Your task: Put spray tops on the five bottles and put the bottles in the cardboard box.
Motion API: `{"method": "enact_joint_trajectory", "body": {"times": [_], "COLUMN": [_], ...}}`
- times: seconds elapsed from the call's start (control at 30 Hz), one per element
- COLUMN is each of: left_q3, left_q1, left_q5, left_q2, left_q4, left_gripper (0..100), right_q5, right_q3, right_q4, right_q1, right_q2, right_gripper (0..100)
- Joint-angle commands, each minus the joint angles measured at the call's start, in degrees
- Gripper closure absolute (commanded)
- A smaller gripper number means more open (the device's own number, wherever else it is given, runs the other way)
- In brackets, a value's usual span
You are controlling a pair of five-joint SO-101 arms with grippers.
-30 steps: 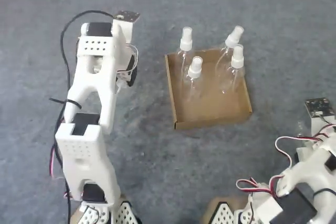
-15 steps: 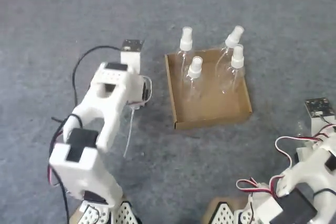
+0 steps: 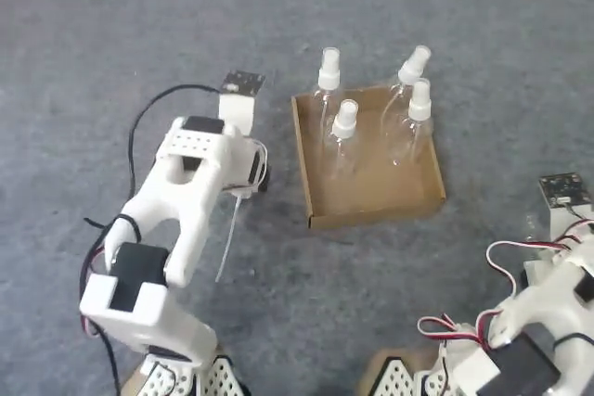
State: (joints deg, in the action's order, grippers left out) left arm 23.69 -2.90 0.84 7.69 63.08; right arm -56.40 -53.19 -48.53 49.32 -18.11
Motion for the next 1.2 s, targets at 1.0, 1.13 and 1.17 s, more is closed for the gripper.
{"method": "enact_joint_trajectory", "body": {"times": [1.0,1.13,1.17], "left_q3": [-3.0,6.5,9.3], "left_q1": [1.8,0.0,-0.3], "left_q5": [-4.4,-4.4,-4.3], "left_q2": [-6.9,-17.9,-20.4], "left_q4": [2.5,0.4,-0.6], "left_gripper": [99,99,99], "right_q5": [0.3,2.1,2.1], "right_q3": [2.4,7.1,8.3], "right_q4": [-1.3,-6.6,-8.0], "right_q1": [-0.5,-0.7,-0.7], "right_q2": [-0.4,-0.4,-0.4], "right_gripper": [94.9,82.1,79.1]}}
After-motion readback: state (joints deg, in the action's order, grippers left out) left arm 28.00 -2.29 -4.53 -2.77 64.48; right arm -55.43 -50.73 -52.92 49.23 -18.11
